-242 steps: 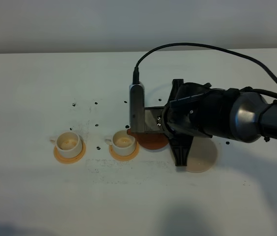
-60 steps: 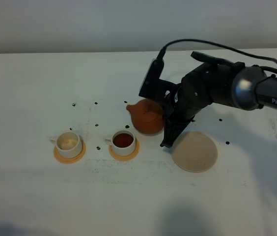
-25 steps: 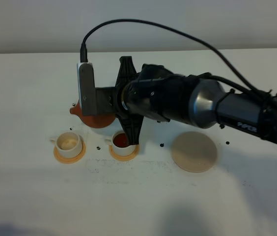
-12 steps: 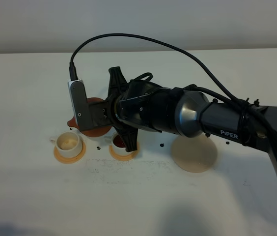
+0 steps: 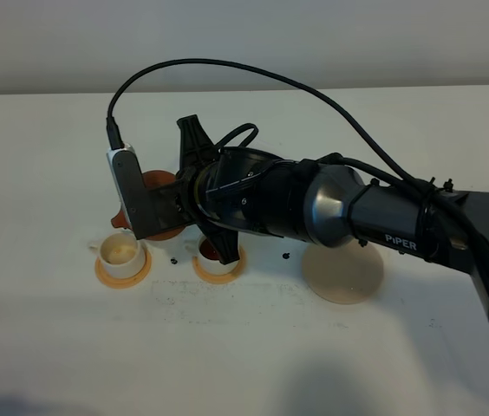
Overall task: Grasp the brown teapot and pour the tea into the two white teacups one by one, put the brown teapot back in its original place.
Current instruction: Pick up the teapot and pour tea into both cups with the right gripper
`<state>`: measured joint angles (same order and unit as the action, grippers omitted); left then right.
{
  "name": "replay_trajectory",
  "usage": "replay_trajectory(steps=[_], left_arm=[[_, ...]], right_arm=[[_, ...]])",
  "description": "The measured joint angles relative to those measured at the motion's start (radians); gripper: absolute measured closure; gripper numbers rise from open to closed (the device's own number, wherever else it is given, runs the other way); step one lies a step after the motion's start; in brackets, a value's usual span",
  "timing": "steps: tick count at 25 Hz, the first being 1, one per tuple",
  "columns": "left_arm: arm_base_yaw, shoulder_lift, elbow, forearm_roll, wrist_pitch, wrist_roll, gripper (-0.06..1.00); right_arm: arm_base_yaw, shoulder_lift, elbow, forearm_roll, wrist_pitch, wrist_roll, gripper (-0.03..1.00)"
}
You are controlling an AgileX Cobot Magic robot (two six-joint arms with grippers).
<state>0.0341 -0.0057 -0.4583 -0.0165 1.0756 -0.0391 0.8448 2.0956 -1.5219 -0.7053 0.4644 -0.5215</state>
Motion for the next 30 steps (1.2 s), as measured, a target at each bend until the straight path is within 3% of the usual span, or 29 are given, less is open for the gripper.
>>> replay_trajectory(steps=[14,30], left_arm=[[0.0,0.0,0.0,0.0,0.0,0.0,0.41],[0.0,0.0,0.0,0.0,0.0,0.0,0.41]], right_arm=[[0.002,0.02,0.0,-0.094,-0.033,-0.001,0.84],[0.015,0.041,0.0,-0.267,-0.036,-0.002,0.84]])
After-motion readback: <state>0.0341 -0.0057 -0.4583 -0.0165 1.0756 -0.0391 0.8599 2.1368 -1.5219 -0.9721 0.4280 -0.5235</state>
